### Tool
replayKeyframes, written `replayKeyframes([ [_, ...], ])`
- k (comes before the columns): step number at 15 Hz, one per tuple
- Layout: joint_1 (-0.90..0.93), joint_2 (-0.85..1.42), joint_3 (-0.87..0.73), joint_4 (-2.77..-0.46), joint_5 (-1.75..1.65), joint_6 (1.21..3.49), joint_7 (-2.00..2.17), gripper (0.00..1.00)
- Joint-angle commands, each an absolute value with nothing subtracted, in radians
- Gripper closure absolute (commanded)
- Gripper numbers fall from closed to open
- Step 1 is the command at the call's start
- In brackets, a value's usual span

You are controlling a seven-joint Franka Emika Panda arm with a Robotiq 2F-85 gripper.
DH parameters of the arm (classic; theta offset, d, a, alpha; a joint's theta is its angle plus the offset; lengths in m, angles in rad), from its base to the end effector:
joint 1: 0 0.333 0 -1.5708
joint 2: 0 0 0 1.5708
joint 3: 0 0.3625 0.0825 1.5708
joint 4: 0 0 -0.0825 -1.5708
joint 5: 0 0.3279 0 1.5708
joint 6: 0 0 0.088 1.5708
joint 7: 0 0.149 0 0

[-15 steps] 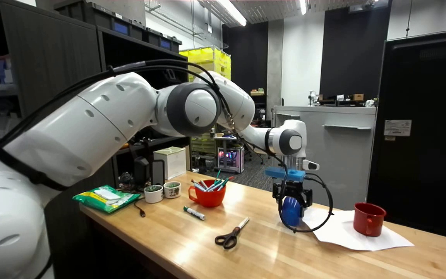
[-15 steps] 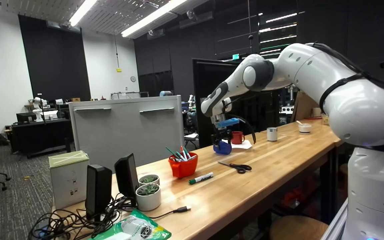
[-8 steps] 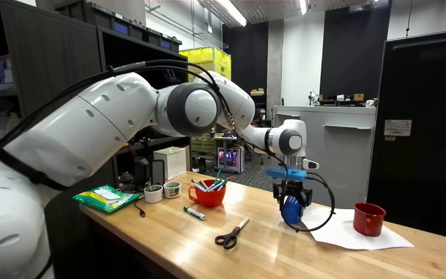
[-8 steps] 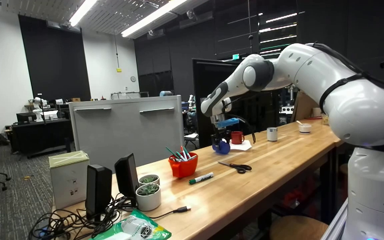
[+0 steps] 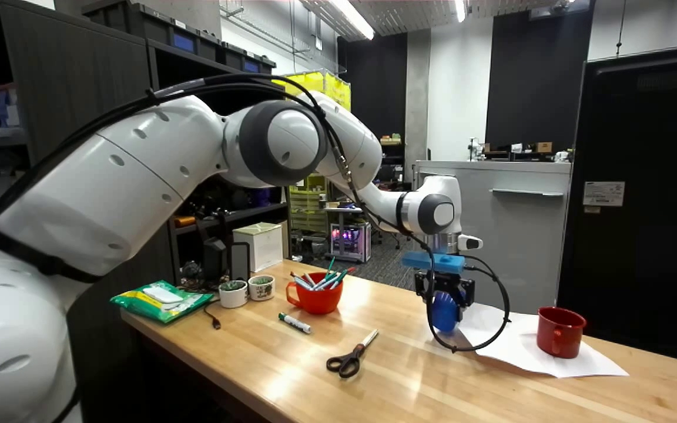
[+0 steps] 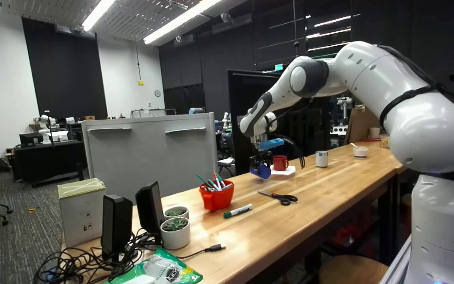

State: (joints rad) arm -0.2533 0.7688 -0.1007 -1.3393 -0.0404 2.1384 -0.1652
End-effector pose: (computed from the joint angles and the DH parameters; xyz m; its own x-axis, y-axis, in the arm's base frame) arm 0.6877 -0.2385 0.2952 0.9905 -0.1371 0.0133 -0.1377 -0.9845 0.1082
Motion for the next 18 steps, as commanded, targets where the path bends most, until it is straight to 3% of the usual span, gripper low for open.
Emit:
replayKeyframes([
  [1,-0.244,0.655,-0.11,-1.498,-0.054,2.222,-0.17,0.47],
  [17,-0.239,0.466,-0.123,-1.8,-0.095,2.382,-0.183,0.47],
  [18,-0.239,0.464,-0.123,-1.806,-0.094,2.381,-0.184,0.14],
])
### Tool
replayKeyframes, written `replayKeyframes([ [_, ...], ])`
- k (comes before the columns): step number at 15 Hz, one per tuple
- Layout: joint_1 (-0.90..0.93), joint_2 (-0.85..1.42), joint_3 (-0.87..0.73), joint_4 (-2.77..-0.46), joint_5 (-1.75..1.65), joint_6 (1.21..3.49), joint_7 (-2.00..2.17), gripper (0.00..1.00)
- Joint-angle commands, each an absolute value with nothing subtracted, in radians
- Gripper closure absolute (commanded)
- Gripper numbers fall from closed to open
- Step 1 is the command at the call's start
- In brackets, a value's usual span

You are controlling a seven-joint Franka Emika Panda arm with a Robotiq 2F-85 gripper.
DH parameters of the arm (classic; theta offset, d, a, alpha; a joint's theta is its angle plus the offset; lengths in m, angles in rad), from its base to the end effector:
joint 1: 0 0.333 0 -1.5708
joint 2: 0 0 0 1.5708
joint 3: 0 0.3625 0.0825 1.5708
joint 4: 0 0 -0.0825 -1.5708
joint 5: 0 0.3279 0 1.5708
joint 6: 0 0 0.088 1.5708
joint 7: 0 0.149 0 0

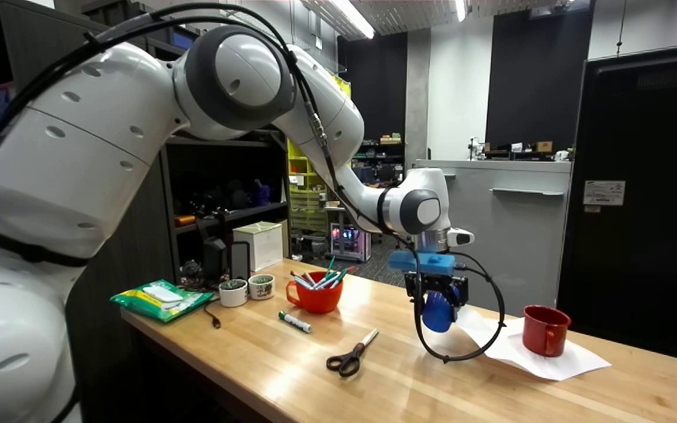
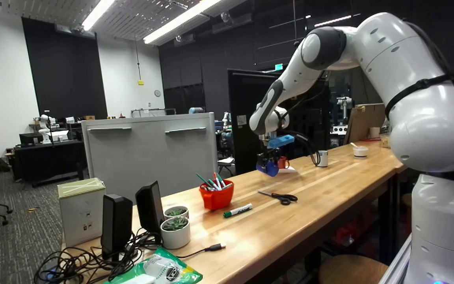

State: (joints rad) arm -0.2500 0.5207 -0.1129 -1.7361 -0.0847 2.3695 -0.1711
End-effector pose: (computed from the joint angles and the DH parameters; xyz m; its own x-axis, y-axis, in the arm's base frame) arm 0.6212 -0.2294 0.3265 0.9901 -0.1096 0.0874 -0.1210 -0.9830 0.1382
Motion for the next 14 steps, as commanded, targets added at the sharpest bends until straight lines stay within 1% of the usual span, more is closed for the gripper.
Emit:
replayKeyframes([
  [1,-0.24,0.461,-0.122,-1.813,-0.093,2.382,-0.186,0.13],
  [2,-0.241,0.458,-0.122,-1.819,-0.093,2.382,-0.19,0.44],
  [3,-0.242,0.454,-0.121,-1.824,-0.091,2.379,-0.194,0.4],
  [4,-0.242,0.45,-0.12,-1.83,-0.09,2.38,-0.198,0.41],
  [5,-0.242,0.447,-0.12,-1.834,-0.091,2.379,-0.201,0.46],
  [8,-0.243,0.439,-0.12,-1.846,-0.09,2.381,-0.21,0.69],
  [9,-0.24,0.439,-0.119,-1.845,-0.09,2.379,-0.209,0.79],
  [10,-0.238,0.435,-0.12,-1.845,-0.092,2.377,-0.207,0.84],
  [11,-0.237,0.433,-0.12,-1.848,-0.093,2.377,-0.207,0.92],
  [12,-0.238,0.427,-0.121,-1.852,-0.094,2.375,-0.21,0.49],
  [13,-0.238,0.427,-0.121,-1.855,-0.094,2.374,-0.213,0.53],
  [14,-0.238,0.427,-0.122,-1.857,-0.095,2.374,-0.216,0.53],
])
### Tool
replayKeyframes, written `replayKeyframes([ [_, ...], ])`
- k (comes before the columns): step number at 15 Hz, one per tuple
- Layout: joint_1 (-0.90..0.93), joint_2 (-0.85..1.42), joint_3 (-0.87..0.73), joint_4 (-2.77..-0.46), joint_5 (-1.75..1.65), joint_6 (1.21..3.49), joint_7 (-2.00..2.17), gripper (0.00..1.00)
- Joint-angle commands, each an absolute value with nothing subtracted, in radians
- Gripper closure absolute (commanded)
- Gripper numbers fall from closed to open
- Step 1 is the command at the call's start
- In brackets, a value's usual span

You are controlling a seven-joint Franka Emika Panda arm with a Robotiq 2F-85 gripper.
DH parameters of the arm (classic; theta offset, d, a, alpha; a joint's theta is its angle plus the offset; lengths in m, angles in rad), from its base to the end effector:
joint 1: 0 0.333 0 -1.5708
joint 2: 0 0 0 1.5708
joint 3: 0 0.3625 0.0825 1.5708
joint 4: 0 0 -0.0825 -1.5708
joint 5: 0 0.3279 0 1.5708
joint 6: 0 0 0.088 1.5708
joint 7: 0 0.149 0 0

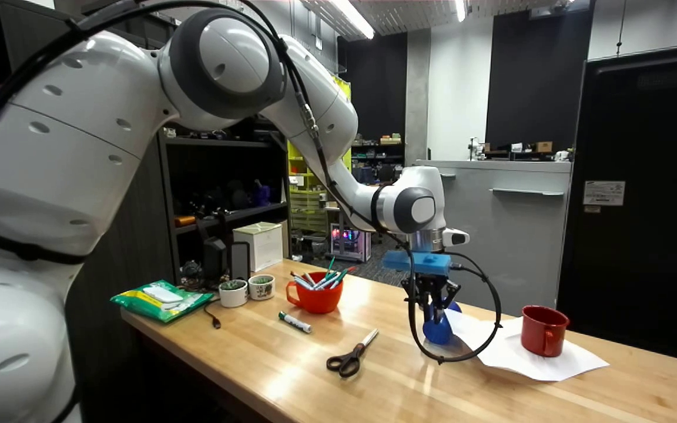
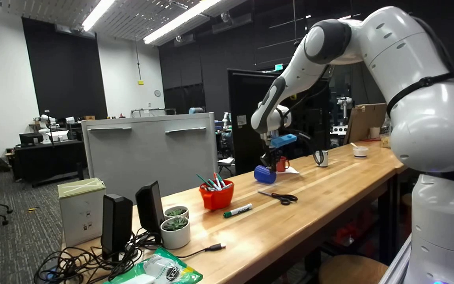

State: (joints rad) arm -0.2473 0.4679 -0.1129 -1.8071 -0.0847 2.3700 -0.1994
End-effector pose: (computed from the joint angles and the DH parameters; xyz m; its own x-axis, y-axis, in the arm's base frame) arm 0.6025 -0.2224 0.3319 0.9942 -0.0836 0.0676 -0.0919 -0.9871 0.1311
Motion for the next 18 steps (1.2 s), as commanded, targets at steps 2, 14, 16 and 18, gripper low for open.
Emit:
replayKeyframes([
  [2,-0.241,0.429,-0.121,-1.859,-0.092,2.373,-0.225,0.44],
  [14,-0.237,0.499,-0.093,-1.77,-0.071,2.312,-0.25,0.0],
  [16,-0.233,0.521,-0.091,-1.737,-0.073,2.306,-0.245,0.0],
  [18,-0.229,0.55,-0.091,-1.691,-0.077,2.294,-0.24,0.0],
])
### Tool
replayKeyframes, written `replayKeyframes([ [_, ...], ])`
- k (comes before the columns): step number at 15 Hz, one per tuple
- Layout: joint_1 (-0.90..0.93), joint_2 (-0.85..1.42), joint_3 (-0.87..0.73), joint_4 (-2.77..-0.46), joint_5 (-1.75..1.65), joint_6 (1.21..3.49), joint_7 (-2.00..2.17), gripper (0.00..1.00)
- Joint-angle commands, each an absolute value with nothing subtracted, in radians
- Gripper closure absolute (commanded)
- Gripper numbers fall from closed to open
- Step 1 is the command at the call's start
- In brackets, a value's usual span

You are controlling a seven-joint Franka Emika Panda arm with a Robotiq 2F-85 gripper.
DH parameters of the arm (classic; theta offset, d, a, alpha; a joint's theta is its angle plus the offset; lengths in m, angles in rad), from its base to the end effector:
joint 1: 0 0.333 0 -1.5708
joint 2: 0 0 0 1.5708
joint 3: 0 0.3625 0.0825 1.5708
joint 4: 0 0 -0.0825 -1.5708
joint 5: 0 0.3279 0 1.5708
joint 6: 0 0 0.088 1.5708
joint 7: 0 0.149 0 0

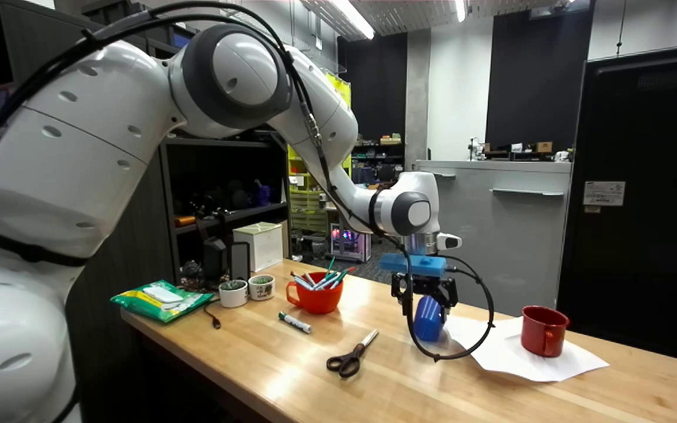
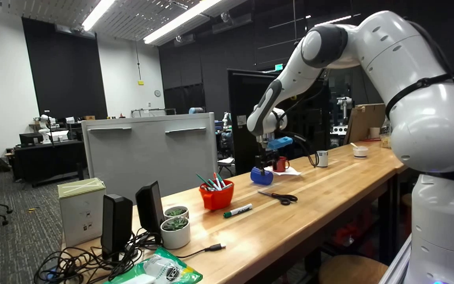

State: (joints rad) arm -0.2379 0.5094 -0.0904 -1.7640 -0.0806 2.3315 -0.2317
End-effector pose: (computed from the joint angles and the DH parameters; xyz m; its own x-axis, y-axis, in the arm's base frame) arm 0.6153 -0.2065 0.3181 0.9992 -0.0282 0.0299 -0.0315 -0.9928 0.1153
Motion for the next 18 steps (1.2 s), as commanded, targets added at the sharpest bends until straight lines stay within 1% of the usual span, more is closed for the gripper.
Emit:
replayKeyframes([
  [1,-0.227,0.565,-0.091,-1.666,-0.078,2.287,-0.24,0.0],
  [11,-0.221,0.737,-0.064,-1.412,-0.067,2.154,-0.25,0.0],
  [17,-0.222,0.825,-0.053,-1.298,-0.064,2.093,-0.248,0.0],
  [18,-0.223,0.831,-0.052,-1.288,-0.065,2.09,-0.25,0.25],
])
